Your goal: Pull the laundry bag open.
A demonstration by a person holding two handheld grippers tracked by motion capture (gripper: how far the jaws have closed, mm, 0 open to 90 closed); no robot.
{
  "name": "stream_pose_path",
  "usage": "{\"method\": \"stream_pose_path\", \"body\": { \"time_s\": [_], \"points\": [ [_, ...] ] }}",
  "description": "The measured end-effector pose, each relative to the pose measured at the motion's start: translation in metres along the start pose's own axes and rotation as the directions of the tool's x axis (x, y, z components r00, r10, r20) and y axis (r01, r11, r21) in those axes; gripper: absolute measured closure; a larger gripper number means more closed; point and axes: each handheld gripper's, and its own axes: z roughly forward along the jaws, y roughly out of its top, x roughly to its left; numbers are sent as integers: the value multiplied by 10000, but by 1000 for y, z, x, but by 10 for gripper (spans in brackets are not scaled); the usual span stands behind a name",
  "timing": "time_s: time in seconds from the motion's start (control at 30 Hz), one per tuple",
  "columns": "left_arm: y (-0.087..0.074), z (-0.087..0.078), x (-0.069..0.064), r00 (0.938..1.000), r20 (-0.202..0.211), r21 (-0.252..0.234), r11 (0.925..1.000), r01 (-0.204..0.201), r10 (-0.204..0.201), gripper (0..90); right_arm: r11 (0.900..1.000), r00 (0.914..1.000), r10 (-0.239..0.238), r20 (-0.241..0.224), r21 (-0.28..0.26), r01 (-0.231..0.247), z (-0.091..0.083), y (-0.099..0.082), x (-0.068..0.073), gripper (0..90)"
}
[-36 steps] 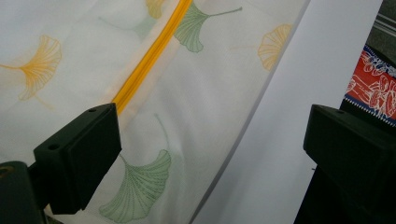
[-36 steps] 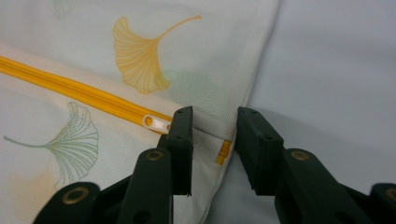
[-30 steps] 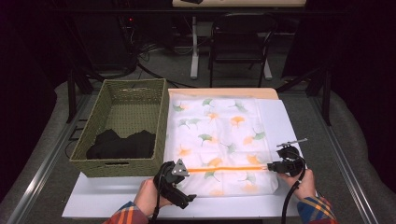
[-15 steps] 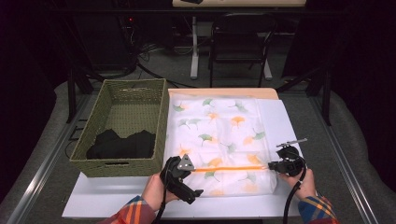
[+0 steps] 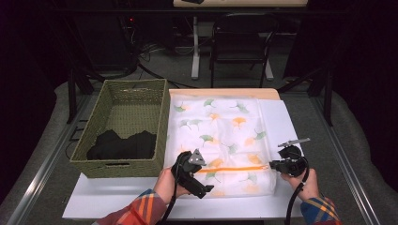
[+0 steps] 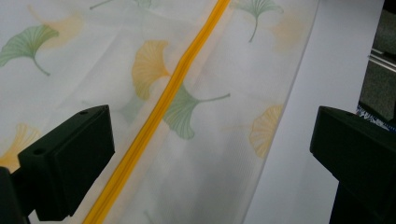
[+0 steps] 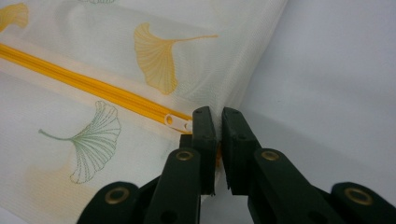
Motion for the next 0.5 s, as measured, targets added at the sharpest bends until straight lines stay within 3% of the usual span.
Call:
{"method": "stream_pose_path", "body": {
  "time_s": [0.23,0.5],
  "points": [
    [19,15,-1,9991,236,53,9993,-363,362,0,9999,10000,-95,-27,-82,94,-4,1,0,854],
    [42,35,-2,9973,531,-28,9987,-506,507,0,9996,9998,-199,-90,-210,197,-9,2,1,854]
  ]
}}
